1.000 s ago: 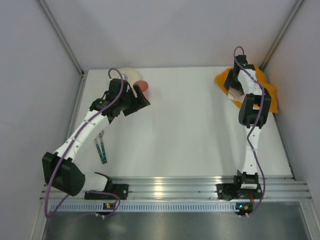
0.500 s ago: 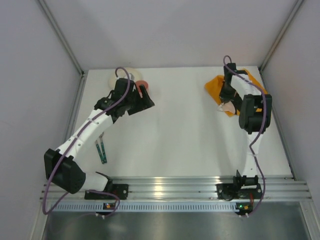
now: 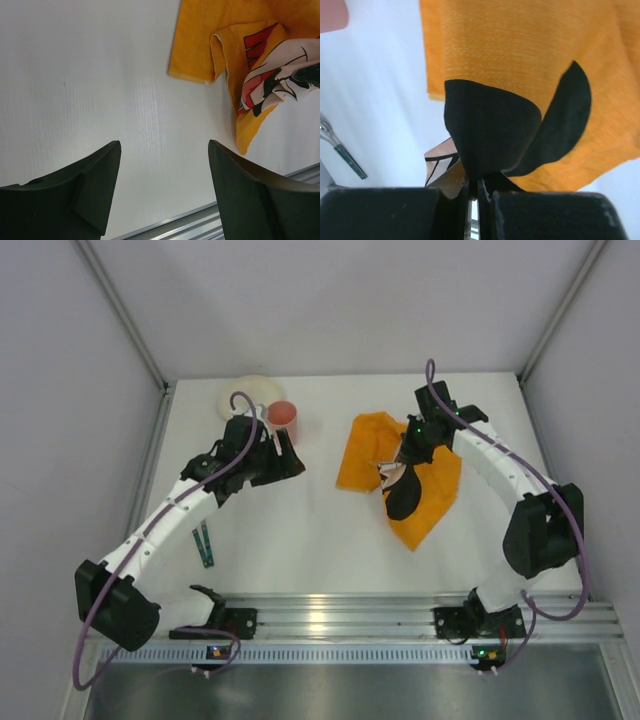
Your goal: Set the dinner table for one person
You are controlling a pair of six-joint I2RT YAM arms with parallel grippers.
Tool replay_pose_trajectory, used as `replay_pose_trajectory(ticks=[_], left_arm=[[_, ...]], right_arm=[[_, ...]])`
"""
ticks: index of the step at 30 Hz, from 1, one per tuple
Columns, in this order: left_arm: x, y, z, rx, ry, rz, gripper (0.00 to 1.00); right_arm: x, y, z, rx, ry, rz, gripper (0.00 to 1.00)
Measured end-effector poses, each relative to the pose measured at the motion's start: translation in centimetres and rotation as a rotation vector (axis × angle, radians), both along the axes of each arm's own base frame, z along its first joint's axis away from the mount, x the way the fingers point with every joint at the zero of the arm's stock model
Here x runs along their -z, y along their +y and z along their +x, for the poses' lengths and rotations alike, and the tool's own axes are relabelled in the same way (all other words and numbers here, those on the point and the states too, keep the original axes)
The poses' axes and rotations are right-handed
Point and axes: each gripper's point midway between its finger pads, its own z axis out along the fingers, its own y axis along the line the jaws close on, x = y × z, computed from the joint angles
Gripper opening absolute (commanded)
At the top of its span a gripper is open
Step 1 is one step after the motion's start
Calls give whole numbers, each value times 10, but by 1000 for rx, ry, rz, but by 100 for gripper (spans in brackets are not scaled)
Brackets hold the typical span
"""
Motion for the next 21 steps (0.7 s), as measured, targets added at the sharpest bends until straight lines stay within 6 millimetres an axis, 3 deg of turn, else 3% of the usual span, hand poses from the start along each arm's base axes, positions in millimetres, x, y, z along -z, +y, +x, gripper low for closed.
replay_pose_trajectory(ticks=[3,6,12,14,21], left_arm=[[14,-1,-5,18,26,18,76],[33,-8,-10,50,69,50,76],[85,-40,-10,139,183,139,75],[100,-53,-5,162,211,164,75],[135,-100,30,208,242,193,72]], right_arm=[[6,-16,-15,16,13,-42,0],[26,-32,-44,15,65,-84,0],[67,-56,-105,16,189,-144,0],[69,-62,-115,21,193,-159,0],[58,-65,-116,25,146,-157,0]])
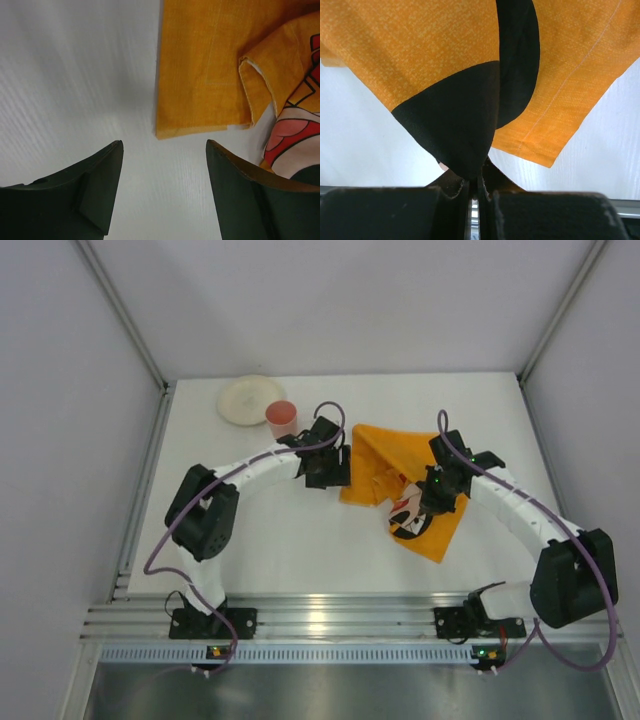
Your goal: Set the dinner table for one person
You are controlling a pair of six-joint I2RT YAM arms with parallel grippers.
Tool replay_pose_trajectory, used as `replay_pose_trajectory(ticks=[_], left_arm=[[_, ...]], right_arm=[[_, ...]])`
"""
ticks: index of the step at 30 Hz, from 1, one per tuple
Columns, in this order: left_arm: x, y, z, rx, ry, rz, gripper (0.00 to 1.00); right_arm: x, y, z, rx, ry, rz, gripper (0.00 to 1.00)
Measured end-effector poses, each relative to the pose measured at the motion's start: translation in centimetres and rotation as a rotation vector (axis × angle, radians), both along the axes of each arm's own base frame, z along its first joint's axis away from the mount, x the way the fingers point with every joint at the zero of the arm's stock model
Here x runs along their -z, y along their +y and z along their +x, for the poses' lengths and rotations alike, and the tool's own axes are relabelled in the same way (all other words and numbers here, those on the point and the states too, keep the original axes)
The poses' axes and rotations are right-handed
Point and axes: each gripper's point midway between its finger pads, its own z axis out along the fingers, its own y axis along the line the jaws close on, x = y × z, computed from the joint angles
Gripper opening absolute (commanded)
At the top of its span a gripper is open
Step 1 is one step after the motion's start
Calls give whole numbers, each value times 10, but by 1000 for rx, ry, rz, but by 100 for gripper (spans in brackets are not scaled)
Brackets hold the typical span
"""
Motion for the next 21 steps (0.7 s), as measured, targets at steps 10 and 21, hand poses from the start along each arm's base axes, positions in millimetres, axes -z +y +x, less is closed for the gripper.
replay_pose_trajectory(ticks=[10,21], left_arm=[[47,-36,20,24,55,58,56],[54,-53,15,36,109,19,0]], right_arm=[[3,-5,0,-40,1,-31,0],[18,-14,6,-68,57,-70,0]])
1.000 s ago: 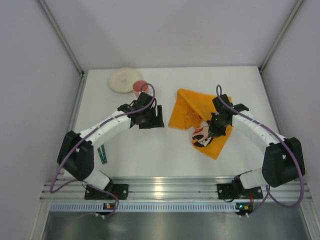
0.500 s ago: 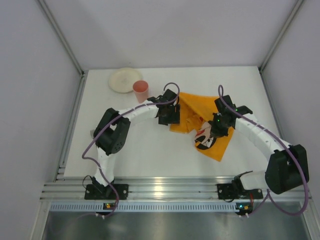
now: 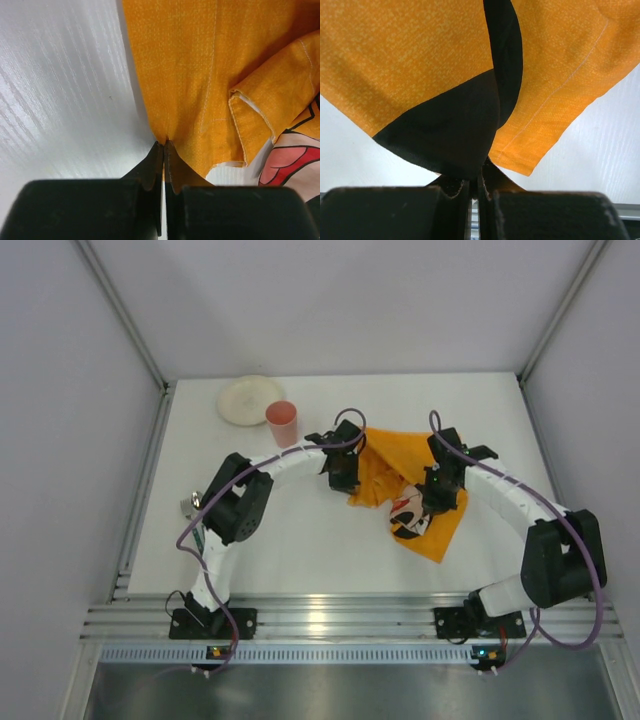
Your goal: Set the dinner table for one person
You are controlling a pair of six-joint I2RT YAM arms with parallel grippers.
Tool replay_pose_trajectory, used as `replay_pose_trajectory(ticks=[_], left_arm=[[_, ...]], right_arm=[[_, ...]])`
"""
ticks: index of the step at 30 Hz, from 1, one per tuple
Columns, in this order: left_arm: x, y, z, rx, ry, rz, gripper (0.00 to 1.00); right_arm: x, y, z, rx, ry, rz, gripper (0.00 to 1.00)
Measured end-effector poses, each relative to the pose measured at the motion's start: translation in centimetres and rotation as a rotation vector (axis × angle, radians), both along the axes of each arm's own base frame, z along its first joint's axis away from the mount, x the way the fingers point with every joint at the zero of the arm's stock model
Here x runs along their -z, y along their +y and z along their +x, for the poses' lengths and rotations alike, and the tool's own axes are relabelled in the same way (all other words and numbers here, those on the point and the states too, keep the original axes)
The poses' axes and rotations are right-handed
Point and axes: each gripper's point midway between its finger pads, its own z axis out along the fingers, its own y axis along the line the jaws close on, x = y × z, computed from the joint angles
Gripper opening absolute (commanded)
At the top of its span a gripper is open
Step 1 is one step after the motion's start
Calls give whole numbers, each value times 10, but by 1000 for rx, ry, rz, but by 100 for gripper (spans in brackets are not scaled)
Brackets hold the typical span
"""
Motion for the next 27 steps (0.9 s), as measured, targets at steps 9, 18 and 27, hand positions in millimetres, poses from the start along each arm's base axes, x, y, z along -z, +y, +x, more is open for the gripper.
replay_pose_trajectory(ticks=[9,18,27], left_arm=[[-16,65,-9,-53,-42,229,0],[-122,200,29,-252,-255,430,45],[-125,215,14,-262,-194,495,98]], right_arm=[[-3,-3,4,-33,-1,-14,0],[-33,-10,4,-41,-37,-43,59],[-54,-6,0,-50,-71,-4,91]])
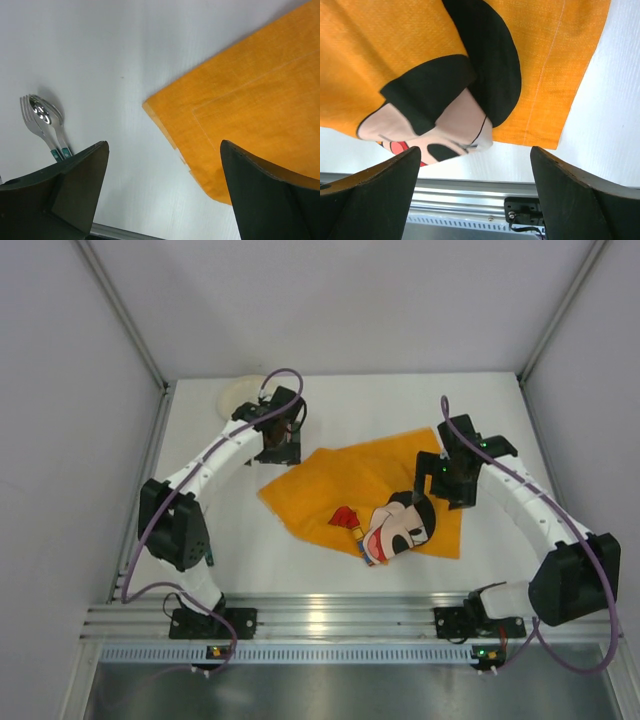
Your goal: Set the dinner table for one person
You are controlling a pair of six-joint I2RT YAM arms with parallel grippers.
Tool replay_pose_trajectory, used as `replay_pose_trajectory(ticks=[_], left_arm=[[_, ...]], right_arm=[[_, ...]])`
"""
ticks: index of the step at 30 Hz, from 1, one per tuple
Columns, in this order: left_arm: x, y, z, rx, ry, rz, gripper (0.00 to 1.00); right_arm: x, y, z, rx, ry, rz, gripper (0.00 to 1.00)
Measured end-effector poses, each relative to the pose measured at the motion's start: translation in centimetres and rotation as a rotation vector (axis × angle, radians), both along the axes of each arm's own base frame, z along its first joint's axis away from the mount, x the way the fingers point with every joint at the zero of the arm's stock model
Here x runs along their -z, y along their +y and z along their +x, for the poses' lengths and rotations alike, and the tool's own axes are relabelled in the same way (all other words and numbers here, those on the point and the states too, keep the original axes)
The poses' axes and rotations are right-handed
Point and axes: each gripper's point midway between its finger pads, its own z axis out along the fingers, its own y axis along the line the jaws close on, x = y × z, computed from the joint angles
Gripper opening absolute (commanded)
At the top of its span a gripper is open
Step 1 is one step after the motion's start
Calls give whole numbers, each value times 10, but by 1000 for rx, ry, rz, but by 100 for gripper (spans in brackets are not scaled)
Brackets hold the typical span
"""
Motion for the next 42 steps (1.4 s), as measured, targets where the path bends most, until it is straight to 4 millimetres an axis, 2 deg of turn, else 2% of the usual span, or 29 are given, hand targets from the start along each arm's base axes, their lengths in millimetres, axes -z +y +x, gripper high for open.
replay_pose_trajectory(ticks=[4,7,9,11,13,16,18,26,29,31,32,34,35,36,38,39,40,42], left_arm=[[-19,-26,-16,55,-25,-107,93],[-34,-57,-45,141,-38,-225,91],[-34,-77,-69,203,-18,-290,87],[-21,-91,-93,251,20,-340,84],[3,-97,-114,277,85,-359,85],[46,-95,-143,276,203,-344,89],[62,-95,-152,262,246,-339,92],[86,-112,-152,221,253,-419,93],[101,-117,-148,208,267,-412,90],[115,-118,-147,198,294,-393,84],[122,-118,-147,193,309,-381,71],[127,-119,-145,186,325,-358,59],[128,-121,-142,188,323,-358,50],[128,-122,-139,187,319,-354,36],[130,-124,-134,195,311,-340,21],[130,-124,-132,199,309,-333,5],[130,-123,-131,202,304,-326,0],[131,-118,-129,222,295,-296,0]], right_arm=[[0,3,-1,10,3,14,91],[3,4,-5,15,18,16,91],[4,4,-7,19,22,17,91],[6,4,-8,22,28,17,91],[8,3,-10,25,35,16,91],[10,3,-11,25,42,14,91],[11,3,-11,25,44,14,91],[21,5,-11,19,88,2,91],[21,5,-11,18,88,1,91],[21,5,-11,17,89,-1,91],[21,5,-11,15,88,-2,91],[22,4,-12,11,88,-7,91],[22,3,-12,9,88,-9,91],[22,3,-12,7,88,-12,91],[22,2,-12,4,88,-16,91],[22,2,-12,3,89,-17,91],[22,2,-12,0,89,-18,91],[22,2,-12,-4,89,-20,91]])
